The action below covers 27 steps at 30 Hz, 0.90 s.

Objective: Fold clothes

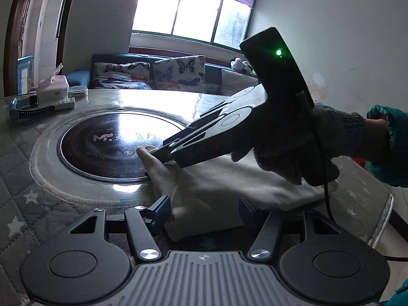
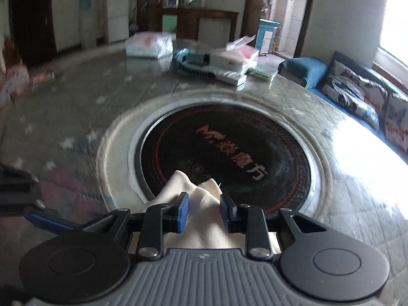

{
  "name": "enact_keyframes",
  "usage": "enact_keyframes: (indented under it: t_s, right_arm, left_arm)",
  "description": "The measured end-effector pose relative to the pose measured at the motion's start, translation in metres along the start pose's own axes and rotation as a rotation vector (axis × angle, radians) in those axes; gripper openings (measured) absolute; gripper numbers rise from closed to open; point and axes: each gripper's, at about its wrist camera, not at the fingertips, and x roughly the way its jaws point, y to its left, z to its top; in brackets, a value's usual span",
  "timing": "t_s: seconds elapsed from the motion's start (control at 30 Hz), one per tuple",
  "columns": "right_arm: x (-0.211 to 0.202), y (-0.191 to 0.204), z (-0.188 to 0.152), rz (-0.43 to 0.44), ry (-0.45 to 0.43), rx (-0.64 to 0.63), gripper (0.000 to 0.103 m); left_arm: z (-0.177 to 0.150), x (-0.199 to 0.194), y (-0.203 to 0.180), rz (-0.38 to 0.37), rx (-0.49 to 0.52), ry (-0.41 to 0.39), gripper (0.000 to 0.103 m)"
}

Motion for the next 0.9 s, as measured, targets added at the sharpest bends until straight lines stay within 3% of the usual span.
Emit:
enact_keyframes:
  t_s: [0.3,0.37,0.7,0.9]
  right_arm:
    - [-0.037,-0.006,0.002,-0.039,-0.049,0.054,0.037]
    - [-0.051,-0.009,-0.008,-0.063,-0.051,0.073,0.049]
    - [-0.113,-0.004,-0.074,-0.126,-0.040,0.151,0.049]
    - [-0.123,0.004,-0.103,-0.142,-0.035,0.180,0.049]
  left_arm:
    - [0.008,0.000,0.010,0.011,-0.060,0.016,0.069]
    - [0.010,-0.002,0.011,0.024,-0.061,0.006,0.074]
    - [0.027,0.005,0.006,0.106,-0.081,-0.016,0.082]
    - [0.025,0.023,0.003,0.156,-0.083,0.034,0.082]
